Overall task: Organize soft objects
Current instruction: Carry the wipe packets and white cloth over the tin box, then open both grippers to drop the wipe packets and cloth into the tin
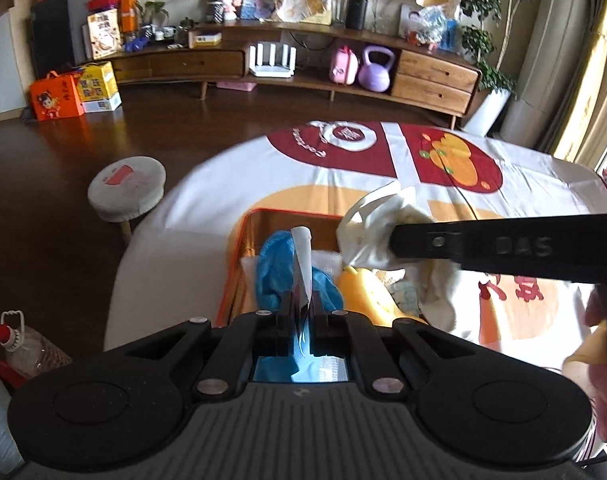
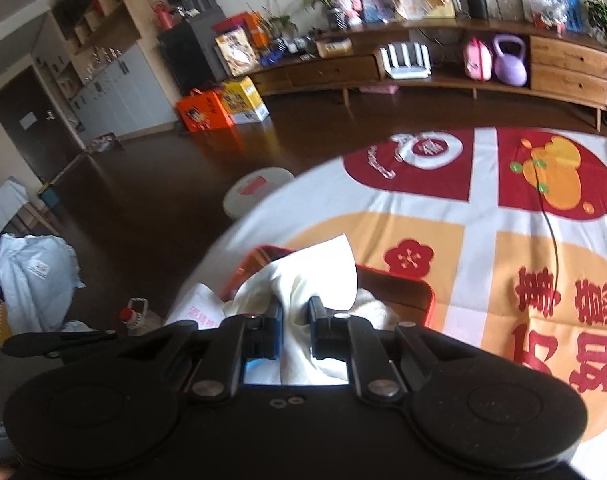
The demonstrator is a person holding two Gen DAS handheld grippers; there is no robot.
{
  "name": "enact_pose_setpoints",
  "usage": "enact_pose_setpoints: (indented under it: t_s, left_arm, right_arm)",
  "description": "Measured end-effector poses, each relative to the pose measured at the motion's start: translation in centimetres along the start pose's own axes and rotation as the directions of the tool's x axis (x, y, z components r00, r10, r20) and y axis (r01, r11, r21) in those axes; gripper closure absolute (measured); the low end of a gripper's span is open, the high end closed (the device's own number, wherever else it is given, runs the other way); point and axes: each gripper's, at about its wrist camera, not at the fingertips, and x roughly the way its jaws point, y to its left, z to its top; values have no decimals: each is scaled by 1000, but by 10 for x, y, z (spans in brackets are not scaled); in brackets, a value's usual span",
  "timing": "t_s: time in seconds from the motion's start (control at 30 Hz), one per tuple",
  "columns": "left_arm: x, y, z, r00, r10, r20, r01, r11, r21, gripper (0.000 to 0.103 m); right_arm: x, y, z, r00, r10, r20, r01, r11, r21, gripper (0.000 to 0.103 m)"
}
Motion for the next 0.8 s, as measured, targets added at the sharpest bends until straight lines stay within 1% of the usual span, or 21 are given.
enact_pose_setpoints:
  t_s: [0.1,0.27,0.37,0.53,0.67,0.8]
  left_arm:
    - [9,-7,-3,1000,-22,-16,23,999,25,97]
    - [25,-14,-11,998,-41,-52,44,998,51,97]
    - [32,-14,-15,996,-51,-69,54,998,45,97]
    - [41,-12,-20,993,-67,-98,70,997,29,97]
    - [44,-9,-21,991,-82,-108,83,997,5,97]
    - [45,-10,-23,989,-90,-120,90,996,-3,95]
  right_arm:
    - [12,-8,-4,1000,-10,-27,11,1000,26,91]
    - [26,-13,-12,998,-27,-59,28,999,29,91]
    - [31,-15,-15,997,-29,-77,32,999,28,89]
    - [34,-19,-18,996,-23,-88,26,999,39,83]
    - [33,-21,-18,996,-17,-93,22,999,49,80]
    - [31,-22,-17,995,-18,-94,23,999,49,75]
